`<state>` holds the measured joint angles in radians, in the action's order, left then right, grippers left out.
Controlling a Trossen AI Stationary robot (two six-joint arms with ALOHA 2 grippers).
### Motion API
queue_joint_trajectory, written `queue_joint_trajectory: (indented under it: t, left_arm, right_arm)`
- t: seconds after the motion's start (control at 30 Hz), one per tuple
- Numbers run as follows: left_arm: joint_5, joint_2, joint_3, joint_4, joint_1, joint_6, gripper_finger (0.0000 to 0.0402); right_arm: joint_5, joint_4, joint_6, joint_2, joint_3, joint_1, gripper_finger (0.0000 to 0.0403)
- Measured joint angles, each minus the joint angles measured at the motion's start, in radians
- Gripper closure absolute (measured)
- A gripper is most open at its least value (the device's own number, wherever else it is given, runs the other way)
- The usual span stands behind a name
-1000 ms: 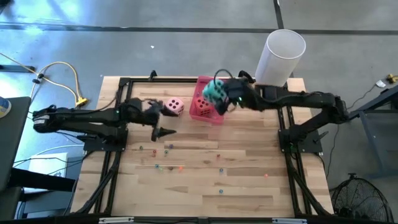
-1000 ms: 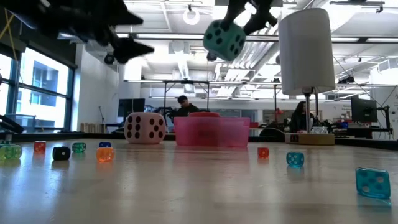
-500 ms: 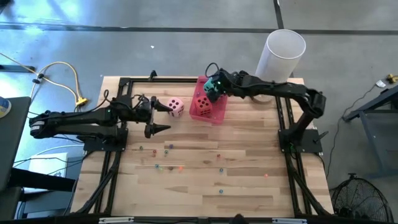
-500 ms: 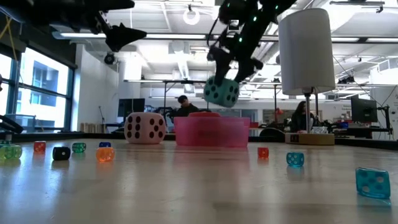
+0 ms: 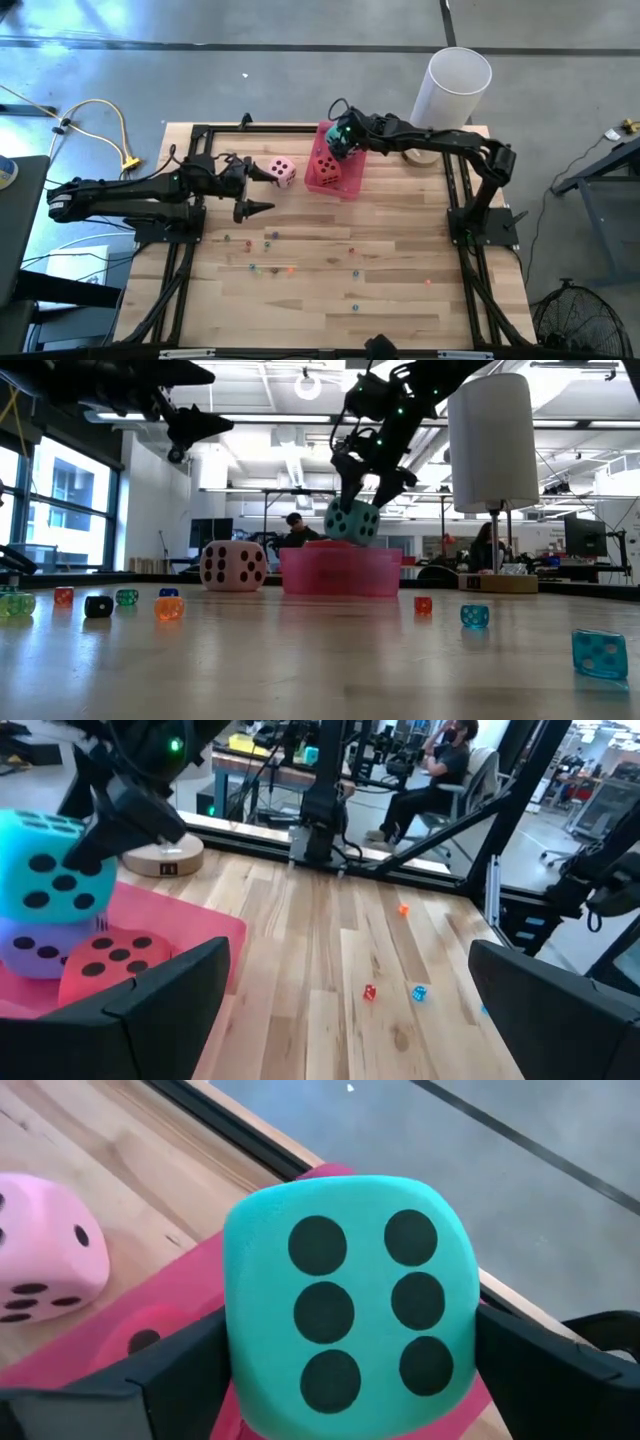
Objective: Pick & Place Dice
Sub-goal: Put the large blue dice into the bin
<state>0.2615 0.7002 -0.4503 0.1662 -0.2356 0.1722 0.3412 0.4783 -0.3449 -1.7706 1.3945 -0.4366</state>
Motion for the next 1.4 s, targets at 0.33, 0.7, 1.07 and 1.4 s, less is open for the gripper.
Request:
queue_joint_trajectory:
  t: [0.33,0.7,1.07,1.4]
  left_arm:
    - [0.000,0.000,0.000,-0.036,0.000,0.000,0.0002]
    - [-0.001,0.000,0.000,-0.036,0.000,0.000,0.0002]
    - [-0.001,0.000,0.000,-0.062,0.000,0.000,0.0002]
    - [-0.001,0.000,0.000,-0.080,0.000,0.000,0.0002]
  right_arm:
    - [0.033,0.024,-0.020,0.002,0.000,0.005,0.0022]
    - [0.096,0.137,-0.028,0.014,0.075,0.002,0.0028]
    - [0.010,0.147,-0.043,0.014,0.076,-0.029,0.0028]
    - [-0.012,0.148,-0.090,0.014,0.076,-0.032,0.0027]
